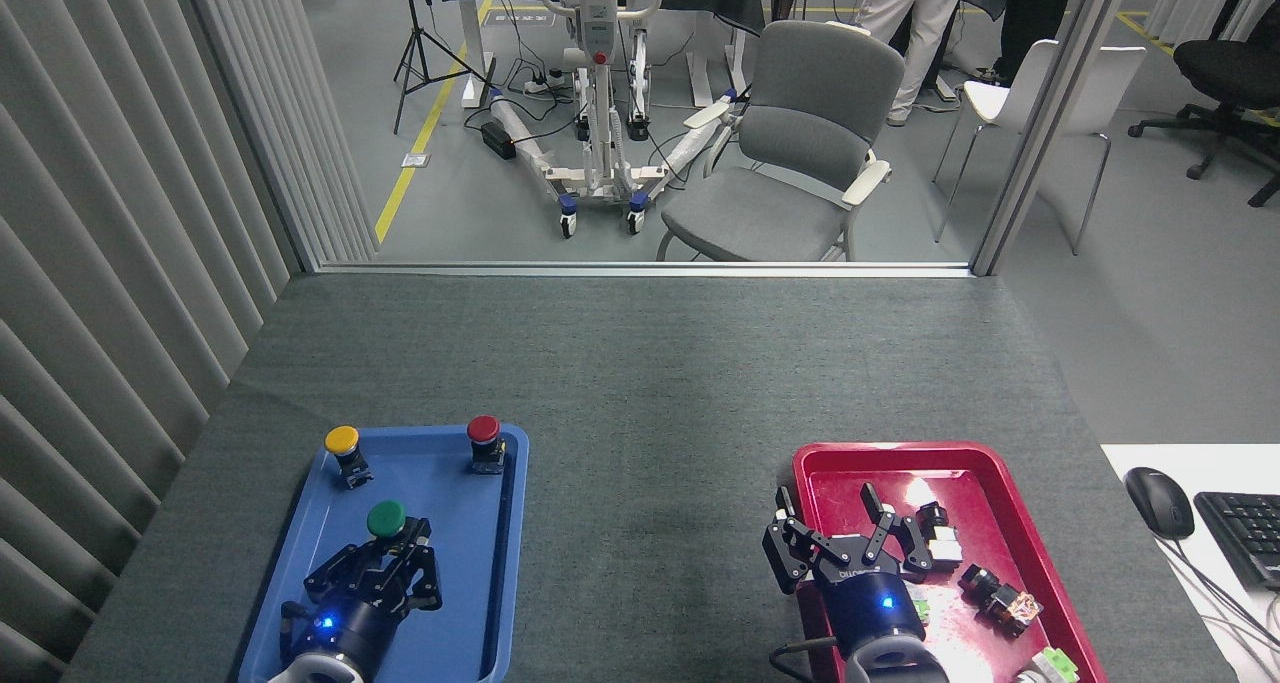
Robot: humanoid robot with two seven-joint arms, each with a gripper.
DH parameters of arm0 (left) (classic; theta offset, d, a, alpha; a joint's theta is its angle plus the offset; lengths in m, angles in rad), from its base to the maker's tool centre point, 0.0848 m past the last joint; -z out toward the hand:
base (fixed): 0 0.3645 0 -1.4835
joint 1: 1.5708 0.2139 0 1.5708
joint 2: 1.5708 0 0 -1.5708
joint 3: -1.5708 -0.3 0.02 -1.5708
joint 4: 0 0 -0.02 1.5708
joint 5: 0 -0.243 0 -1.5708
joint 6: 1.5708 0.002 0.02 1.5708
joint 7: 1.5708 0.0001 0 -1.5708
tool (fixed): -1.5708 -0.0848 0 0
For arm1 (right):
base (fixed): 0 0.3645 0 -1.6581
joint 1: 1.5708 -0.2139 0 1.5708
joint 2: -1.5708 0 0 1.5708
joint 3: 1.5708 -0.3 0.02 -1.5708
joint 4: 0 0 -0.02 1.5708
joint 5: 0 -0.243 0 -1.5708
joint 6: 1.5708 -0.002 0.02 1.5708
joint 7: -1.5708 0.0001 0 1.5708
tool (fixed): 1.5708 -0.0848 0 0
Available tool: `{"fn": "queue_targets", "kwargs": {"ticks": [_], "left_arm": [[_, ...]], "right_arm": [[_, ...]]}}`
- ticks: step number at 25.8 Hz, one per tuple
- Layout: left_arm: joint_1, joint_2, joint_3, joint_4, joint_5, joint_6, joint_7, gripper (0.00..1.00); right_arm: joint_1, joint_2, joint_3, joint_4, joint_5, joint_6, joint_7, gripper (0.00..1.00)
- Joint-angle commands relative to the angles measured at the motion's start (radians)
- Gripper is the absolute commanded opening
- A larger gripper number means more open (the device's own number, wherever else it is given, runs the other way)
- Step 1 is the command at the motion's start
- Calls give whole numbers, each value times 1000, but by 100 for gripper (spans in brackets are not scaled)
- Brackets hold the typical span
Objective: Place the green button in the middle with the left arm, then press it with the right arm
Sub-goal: 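Grasp the green button with the left gripper and lift it out, then carry the green button to the table center and set it down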
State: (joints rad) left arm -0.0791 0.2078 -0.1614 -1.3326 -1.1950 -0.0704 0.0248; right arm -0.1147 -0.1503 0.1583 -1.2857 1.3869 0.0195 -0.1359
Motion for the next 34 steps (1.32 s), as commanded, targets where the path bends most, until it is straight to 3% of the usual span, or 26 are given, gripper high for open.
{"fn": "queue_targets", "kwargs": {"ticks": [1, 6, 10, 14, 21, 25, 34], "left_arm": [[56, -8, -6, -108, 2, -143, 40, 0], [-17, -62, -93, -79, -18, -253, 43, 0], [-183, -114, -185, 92, -24, -244, 38, 0], [-271, -174, -253, 231, -35, -235, 40, 0], [-297, -229, -253, 362, -28, -112, 40, 0], [-292, -246, -256, 365, -29, -8, 40, 1], [-306, -275, -256, 449, -34, 14, -6, 2]], "right_arm": [[-2, 5, 1, -1, 41, 28, 1, 100], [0, 12, -2, -17, 34, 23, 1, 100], [1, 23, 0, -17, 26, 20, -7, 99], [-2, 23, 0, -17, 26, 10, -7, 99], [-3, 21, 0, -17, 31, 13, -5, 99], [-5, 21, 0, -17, 32, 13, -5, 99], [-14, 34, 0, -17, 32, 14, -2, 99]]}}
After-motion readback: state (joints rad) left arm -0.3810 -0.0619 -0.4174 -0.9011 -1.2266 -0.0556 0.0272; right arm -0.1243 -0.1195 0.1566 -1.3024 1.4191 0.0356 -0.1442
